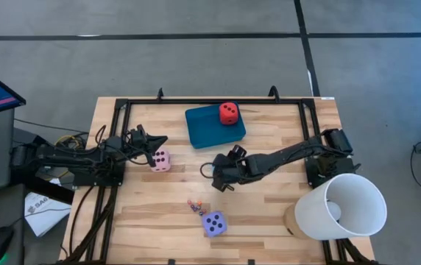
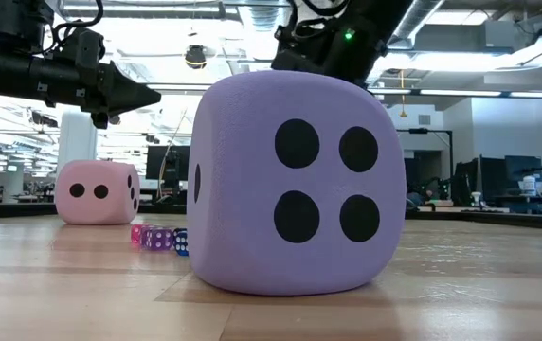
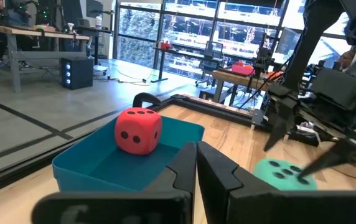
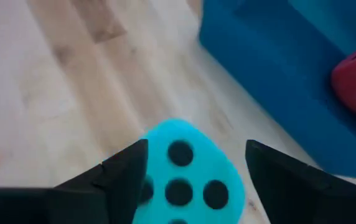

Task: Pick & Place Dice
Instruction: Put the large blue dice into the blue bin

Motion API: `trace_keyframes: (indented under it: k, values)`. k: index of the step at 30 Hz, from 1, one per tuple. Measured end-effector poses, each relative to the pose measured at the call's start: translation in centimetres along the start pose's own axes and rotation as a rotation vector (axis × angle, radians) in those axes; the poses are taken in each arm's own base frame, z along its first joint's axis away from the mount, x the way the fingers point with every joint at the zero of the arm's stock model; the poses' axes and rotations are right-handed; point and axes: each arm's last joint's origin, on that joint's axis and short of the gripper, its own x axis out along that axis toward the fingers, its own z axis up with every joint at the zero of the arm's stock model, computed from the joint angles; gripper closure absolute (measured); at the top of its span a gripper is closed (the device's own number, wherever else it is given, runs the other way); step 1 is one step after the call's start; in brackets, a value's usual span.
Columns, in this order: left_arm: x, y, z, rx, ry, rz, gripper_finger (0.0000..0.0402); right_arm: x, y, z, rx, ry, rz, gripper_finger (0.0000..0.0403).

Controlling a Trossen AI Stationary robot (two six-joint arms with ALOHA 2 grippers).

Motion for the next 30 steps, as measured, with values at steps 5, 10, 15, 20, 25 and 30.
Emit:
trace_keyframes:
  k: [5, 10, 15, 20, 25, 30]
  values:
    - [0.0, 0.0, 0.0, 0.0, 0.0, 0.0, 0.0396, 0.5, -0.8, 0.1, 0.006, 0.071, 0.031, 0.0184]
    - [0.0, 0.0, 0.0, 0.0, 0.0, 0.0, 0.0396, 0.7, -1.6, 0.1, -0.033, 0.114, 0.02, 0.0209]
    - [0.0, 0.0, 0.0, 0.0, 0.0, 0.0, 0.0396, 0.4, -2.4, 0.3, -0.15, 0.158, -0.001, 0.022]
    - [0.0, 0.0, 0.0, 0.0, 0.0, 0.0, 0.0396, -0.8, -3.1, 1.7, -0.173, 0.219, 0.013, 0.0225]
    - [0.0, 0.0, 0.0, 0.0, 0.0, 0.0, 0.0396, -1.8, -2.7, 2.7, -0.18, 0.235, 0.116, 0.0227]
    - [0.0, 0.0, 0.0, 0.0, 0.0, 0.0, 0.0396, -2.5, -1.4, 2.0, -0.23, 0.26, 0.212, 0.0227]
